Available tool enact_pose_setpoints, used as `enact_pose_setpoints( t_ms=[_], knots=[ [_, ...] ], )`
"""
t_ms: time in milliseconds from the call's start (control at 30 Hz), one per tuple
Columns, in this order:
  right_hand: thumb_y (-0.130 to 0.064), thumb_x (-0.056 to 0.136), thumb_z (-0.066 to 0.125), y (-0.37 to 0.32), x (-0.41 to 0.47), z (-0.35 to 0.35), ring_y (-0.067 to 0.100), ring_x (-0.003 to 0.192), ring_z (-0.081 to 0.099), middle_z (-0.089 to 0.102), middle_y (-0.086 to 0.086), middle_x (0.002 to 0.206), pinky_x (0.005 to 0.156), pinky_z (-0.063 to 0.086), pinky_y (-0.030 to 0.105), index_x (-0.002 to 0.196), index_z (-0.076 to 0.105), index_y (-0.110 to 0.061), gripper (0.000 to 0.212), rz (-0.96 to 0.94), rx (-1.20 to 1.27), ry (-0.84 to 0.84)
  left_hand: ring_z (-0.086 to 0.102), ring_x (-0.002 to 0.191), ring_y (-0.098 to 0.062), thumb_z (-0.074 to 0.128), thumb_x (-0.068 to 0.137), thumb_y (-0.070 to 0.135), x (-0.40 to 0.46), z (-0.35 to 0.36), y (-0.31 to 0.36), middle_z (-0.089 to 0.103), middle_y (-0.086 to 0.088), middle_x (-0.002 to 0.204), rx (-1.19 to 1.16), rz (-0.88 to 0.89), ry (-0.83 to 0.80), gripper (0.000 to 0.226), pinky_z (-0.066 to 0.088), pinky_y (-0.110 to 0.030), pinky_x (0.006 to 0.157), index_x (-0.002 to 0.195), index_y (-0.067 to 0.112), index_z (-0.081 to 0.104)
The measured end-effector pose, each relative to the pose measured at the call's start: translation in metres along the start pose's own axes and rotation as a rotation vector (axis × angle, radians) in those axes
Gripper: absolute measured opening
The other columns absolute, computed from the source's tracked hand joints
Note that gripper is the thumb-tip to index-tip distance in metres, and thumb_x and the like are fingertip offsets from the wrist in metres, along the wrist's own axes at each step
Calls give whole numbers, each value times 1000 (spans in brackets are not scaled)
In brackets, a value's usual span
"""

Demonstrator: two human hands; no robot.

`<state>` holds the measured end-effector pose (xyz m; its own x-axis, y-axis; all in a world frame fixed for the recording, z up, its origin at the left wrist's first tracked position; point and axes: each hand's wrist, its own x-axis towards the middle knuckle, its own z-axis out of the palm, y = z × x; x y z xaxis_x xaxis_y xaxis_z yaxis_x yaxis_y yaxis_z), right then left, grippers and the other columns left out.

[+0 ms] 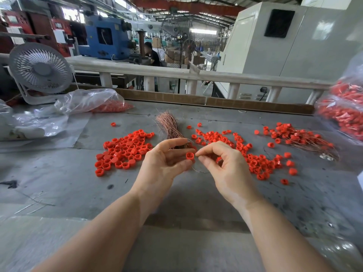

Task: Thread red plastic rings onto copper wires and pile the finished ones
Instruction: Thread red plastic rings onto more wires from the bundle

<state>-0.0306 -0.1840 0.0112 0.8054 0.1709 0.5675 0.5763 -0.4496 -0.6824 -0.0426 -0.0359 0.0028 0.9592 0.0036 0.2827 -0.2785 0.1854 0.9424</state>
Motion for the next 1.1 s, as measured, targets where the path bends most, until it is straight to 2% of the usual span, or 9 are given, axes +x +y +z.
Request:
enact_pose_setpoints(
  t_ms=[367, 500, 733, 1000, 1100],
  knots=[
    [-2, 83, 65, -1, -1, -1, 5, 77, 55, 61, -5, 79, 70, 40, 10, 79, 69, -16, 15, -11, -14, -14, 69, 91, -17, 63, 77, -8, 1, 0, -1, 73, -8, 98, -83, -56, -35, 36, 54, -21, 78, 108, 11, 63],
    [-2, 83, 65, -1, 0, -1, 5, 75, 54, 61, -5, 78, 69, 40, 10, 79, 69, -15, 14, -17, -2, -12, 68, 82, -14, 69, 61, 8, 1, 0, -1, 74, -7, 88, -127, -80, -9, 35, 55, -21, 73, 97, 11, 67],
    [-1, 83, 65, 2, 0, 0, 7, 76, 54, 61, -3, 78, 69, 40, 10, 79, 69, -14, 14, -36, -10, -10, 67, 73, -12, 71, 55, 11, 2, 0, -3, 73, -5, 78, -165, -114, -22, 22, 55, -21, 76, 76, 15, 76],
    [0, 83, 64, 4, 2, 1, 5, 74, 54, 61, -5, 78, 68, 39, 11, 79, 68, -15, 16, -42, 23, 33, 68, 70, -13, 68, 60, 5, 2, 0, -1, 72, -4, 76, -208, -109, 13, 23, 55, -21, 67, 81, 14, 73],
    [-1, 83, 64, 4, 1, 1, 5, 75, 55, 62, -4, 79, 68, 38, 9, 79, 68, -16, 16, -48, 23, 27, 68, 70, -13, 63, 70, -4, 1, 0, -1, 72, -5, 76, -221, -125, 1, 25, 55, -21, 67, 89, 10, 69]
  ],
)
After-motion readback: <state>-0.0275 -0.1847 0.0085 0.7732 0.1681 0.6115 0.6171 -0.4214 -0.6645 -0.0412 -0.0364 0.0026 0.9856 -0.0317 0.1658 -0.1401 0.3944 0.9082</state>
